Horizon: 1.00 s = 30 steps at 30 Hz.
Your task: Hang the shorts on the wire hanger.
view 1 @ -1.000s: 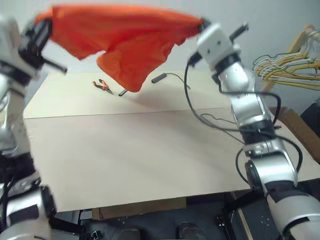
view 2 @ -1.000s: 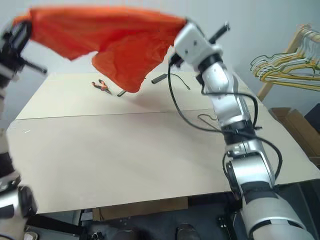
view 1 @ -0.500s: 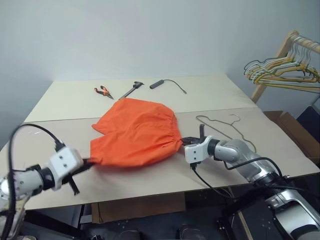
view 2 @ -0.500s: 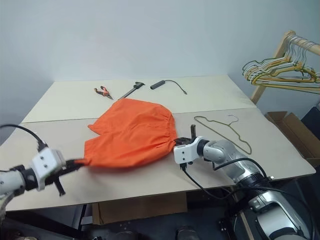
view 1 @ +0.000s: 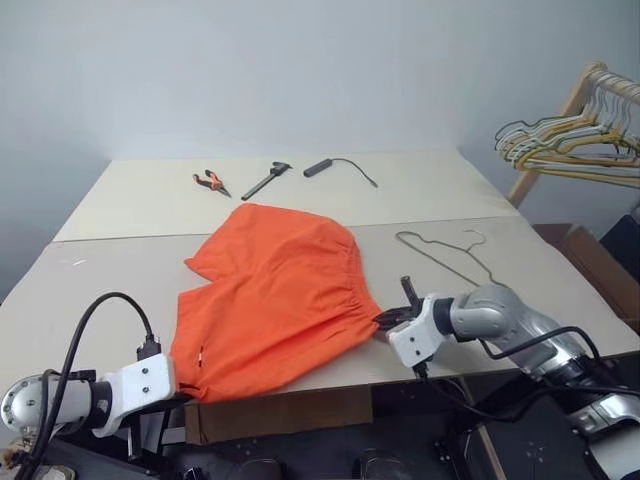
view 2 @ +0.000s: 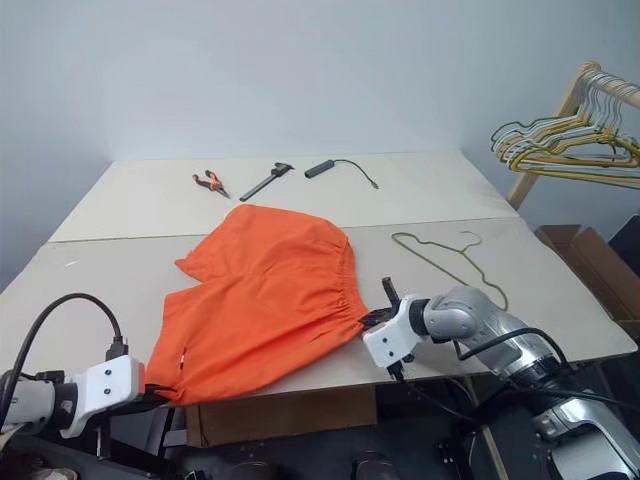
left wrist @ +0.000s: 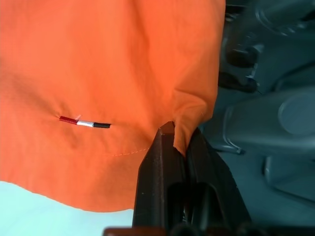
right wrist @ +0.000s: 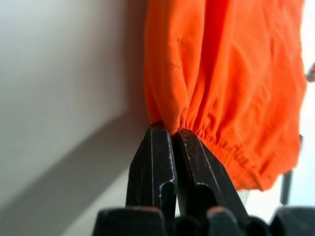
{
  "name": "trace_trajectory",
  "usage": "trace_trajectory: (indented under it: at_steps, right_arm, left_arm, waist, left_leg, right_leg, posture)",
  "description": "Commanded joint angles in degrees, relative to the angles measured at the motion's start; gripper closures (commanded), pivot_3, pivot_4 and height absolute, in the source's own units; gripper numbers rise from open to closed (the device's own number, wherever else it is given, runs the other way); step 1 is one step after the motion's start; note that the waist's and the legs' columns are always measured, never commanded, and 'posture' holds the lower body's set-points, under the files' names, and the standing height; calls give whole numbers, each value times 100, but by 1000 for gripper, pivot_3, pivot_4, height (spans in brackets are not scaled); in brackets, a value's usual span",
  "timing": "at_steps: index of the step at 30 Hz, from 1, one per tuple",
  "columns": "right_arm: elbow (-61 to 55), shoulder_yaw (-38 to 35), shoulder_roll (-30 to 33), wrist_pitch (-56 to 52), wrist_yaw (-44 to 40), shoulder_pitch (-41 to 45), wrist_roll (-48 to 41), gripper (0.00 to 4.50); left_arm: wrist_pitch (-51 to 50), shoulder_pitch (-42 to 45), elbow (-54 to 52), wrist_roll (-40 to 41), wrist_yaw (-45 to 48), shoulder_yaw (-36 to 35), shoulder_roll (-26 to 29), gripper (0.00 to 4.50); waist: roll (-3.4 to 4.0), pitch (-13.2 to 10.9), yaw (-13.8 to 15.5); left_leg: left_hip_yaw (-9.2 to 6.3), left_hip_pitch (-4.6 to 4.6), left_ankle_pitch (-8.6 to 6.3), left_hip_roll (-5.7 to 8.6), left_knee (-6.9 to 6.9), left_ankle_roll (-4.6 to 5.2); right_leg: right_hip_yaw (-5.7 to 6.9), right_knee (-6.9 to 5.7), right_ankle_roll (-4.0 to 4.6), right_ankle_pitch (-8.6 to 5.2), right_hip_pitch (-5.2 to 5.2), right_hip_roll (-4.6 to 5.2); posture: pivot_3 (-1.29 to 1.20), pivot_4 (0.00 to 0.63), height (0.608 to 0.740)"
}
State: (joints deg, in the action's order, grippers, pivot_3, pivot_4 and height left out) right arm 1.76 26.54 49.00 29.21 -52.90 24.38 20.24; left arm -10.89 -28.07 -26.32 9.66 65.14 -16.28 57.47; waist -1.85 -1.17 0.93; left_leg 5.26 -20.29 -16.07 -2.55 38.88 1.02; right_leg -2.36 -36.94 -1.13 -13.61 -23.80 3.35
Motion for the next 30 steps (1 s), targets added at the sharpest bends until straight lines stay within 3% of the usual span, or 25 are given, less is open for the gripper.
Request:
trace_trajectory:
  at_steps: [1, 2, 5, 10, 13, 16, 17, 25, 30]
  right_arm:
    - [-353, -140, 126, 47, -372, -58, -425, 3917]
    - [-427, -137, 166, -21, -530, -92, -544, 3712]
    - [-533, -159, 291, -192, -826, -200, -615, 2704]
    - [-619, -610, 590, -912, -1324, -336, -1508, 908]
    - [-423, -1149, 535, -1732, -1194, -242, -1967, 0]
    - [61, -1564, 110, -3017, -668, 113, -2095, 0]
    - [240, -1650, 8, -3424, -602, 248, -2146, 0]
    - [2316, -2100, -792, -5137, 202, 1540, -2197, 0]
    - [3185, -1951, -861, -4939, 696, 1967, -1811, 0]
  left_arm:
    - [-249, 49, -195, 229, 306, -117, 260, 4500]
    - [-303, 37, -215, 291, 405, -140, 318, 4500]
    - [-416, 2, -265, 394, 622, -173, 456, 3795]
    - [-410, 14, -156, 327, 775, -293, 570, 2169]
    - [-541, 245, -240, 949, 873, -624, 367, 1177]
    - [-805, 831, -461, 1796, 675, -718, -2, 170]
    - [-859, 1014, -508, 1926, 581, -670, -96, 45]
    - [-1300, 2541, -597, 2115, -378, 264, -670, 45]
    - [-1577, 3003, -571, 2031, -647, 698, -704, 45]
  waist:
    - [-3, -2, -3]
    - [-3, -2, -5]
    - [-4, -2, -8]
    - [-6, -4, -8]
    - [-10, -6, -5]
    - [-15, -4, 0]
    - [-15, -3, -7]
    - [-14, -4, -11]
    - [-14, -4, -22]
  left_leg:
    - [0, -1, 0, 0, 0, 0]
    - [0, -2, 0, 0, 0, 0]
    - [-1, 1, 0, -3, 1, 0]
    - [0, 0, 0, -5, 1, 0]
    - [-3, 0, 0, -7, 1, 0]
    - [-5, 1, 0, -12, 4, 0]
    - [-5, 2, 0, -12, 4, 0]
    - [0, -22, 1, 6, 0, -2]
    - [0, -29, 3, 11, -1, -4]
  right_leg:
    - [0, 0, 0, 0, -1, -1]
    - [0, 0, 1, 0, -2, -2]
    - [0, -3, 3, -2, -4, -2]
    - [0, -3, 25, -22, -7, -2]
    - [0, -5, 27, -21, -9, -2]
    - [0, -8, 27, -20, -9, -1]
    - [0, -8, 25, -19, -9, -2]
    - [-5, -6, 3, 11, -22, -10]
    - [-8, -4, 1, 14, -26, -9]
  posture:
    - [116, 0, 740]
    - [116, 0, 740]
    - [113, 0, 740]
    - [113, 0, 740]
    - [109, 0, 740]
    - [107, 0, 740]
    - [107, 0, 740]
    - [98, 0, 740]
    - [92, 0, 740]
